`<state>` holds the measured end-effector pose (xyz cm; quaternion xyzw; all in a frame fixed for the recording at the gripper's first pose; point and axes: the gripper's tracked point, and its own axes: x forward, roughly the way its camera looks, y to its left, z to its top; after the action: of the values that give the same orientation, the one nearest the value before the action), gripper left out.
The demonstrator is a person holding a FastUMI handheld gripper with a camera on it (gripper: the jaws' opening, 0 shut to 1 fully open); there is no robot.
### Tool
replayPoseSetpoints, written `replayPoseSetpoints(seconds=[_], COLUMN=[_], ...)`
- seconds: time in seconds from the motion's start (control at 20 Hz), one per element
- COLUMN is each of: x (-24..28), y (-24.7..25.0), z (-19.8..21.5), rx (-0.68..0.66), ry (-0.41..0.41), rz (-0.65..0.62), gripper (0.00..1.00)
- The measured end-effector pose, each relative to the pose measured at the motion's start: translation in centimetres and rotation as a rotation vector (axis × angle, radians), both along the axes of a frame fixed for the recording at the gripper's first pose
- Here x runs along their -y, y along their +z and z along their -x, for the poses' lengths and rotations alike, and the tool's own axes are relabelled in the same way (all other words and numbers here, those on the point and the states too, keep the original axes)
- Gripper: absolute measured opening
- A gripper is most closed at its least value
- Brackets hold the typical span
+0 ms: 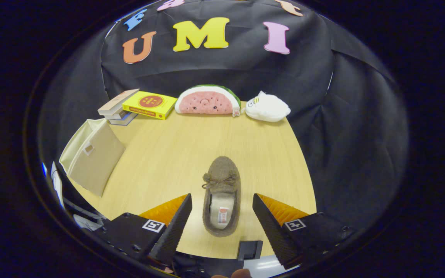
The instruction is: Open the storage box then place both shoes into the box .Put the left shoe in first, then the right shoe, with the right side of both shoes facing outward in a uniform manner.
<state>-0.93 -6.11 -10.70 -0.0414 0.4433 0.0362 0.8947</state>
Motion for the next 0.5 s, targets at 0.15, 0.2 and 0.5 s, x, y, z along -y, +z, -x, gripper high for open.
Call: replayPoseSetpoints(seconds=[0.15,0.2,0.5], x=[1.2,1.6,3.2], y=[-2.5,-3.4,-7.0], z=[-0.6,-0.6,-2.1], rx=[-0.068,-0.094,-0.166], ry=[-0.017,-0.018,-0.031], rz=[-0.007,-0.003,-0.002], gripper=[0.96,0.96,0.96])
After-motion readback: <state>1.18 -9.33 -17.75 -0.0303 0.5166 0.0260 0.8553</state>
